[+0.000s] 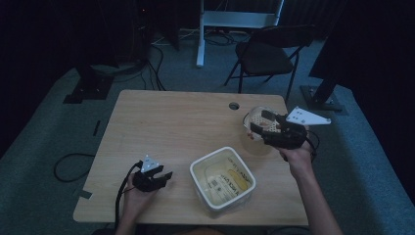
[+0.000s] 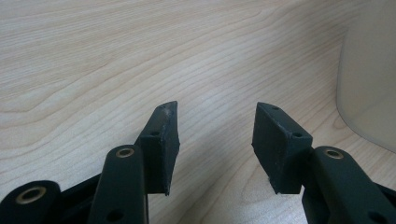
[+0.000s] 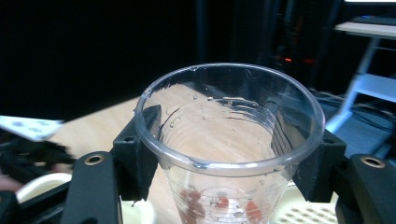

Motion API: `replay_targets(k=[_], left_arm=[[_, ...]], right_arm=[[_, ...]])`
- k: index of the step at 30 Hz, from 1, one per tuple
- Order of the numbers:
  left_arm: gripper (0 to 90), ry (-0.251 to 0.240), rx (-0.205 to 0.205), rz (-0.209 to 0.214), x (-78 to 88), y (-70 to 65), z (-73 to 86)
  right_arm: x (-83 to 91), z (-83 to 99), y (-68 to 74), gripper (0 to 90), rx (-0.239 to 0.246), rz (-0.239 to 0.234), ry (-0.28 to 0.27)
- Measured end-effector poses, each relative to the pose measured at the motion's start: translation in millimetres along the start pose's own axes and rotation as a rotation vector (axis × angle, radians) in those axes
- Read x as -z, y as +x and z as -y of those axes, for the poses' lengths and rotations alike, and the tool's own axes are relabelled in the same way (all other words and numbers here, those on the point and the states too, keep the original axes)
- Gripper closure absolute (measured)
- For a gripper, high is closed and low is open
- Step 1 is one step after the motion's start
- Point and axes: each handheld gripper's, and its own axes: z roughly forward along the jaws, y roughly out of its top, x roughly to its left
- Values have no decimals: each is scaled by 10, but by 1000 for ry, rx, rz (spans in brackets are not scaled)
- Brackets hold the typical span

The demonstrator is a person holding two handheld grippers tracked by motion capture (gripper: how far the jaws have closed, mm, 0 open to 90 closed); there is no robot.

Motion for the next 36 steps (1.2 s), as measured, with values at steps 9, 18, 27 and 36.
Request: replay_targets(k=[9, 18, 27, 36], left_arm=[[517, -4, 10, -4, 48, 20, 31], [517, -3, 11, -4, 45, 6, 40], [517, -3, 10, -5, 43, 8, 37], [517, -3, 7, -5, 49, 7, 38]], right_arm=[[9, 118, 510, 331, 13, -163, 41], [28, 345, 761, 326, -18, -252, 92], [-101, 563, 835, 300, -11, -293, 165], [-109, 586, 844, 124, -19, -335, 157]])
